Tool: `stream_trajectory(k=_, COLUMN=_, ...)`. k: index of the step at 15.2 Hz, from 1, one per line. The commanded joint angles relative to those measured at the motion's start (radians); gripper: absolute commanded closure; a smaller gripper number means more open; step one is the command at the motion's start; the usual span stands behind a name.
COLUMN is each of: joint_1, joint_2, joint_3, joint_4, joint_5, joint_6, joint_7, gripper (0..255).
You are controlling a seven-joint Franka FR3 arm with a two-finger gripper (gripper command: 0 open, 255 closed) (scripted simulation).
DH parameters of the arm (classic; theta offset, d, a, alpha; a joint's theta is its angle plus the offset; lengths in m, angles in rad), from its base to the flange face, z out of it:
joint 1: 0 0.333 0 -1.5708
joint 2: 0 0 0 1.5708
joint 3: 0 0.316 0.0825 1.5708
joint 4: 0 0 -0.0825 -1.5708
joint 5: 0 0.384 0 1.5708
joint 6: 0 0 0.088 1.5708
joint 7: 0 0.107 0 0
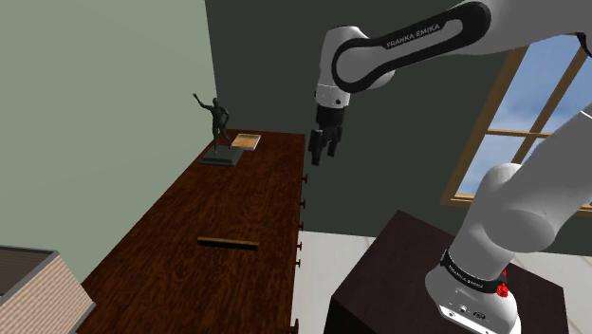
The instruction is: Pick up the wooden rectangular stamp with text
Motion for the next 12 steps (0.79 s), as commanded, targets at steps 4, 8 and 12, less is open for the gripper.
stream_trajectory(k=4, joint_1=0.033, joint_2=0.159, joint_3=0.036, joint_4=0.048, joint_5=-0.006, joint_6=0.124, joint_7=-0.028, gripper=0)
stream_trajectory(k=8, joint_1=0.058, joint_2=0.296, joint_3=0.063, joint_4=0.106, joint_5=-0.023, joint_6=0.211, joint_7=-0.043, gripper=0)
stream_trajectory(k=12, joint_1=0.083, joint_2=0.434, joint_3=0.087, joint_4=0.181, joint_5=-0.053, joint_6=0.283, joint_7=-0.049, gripper=0)
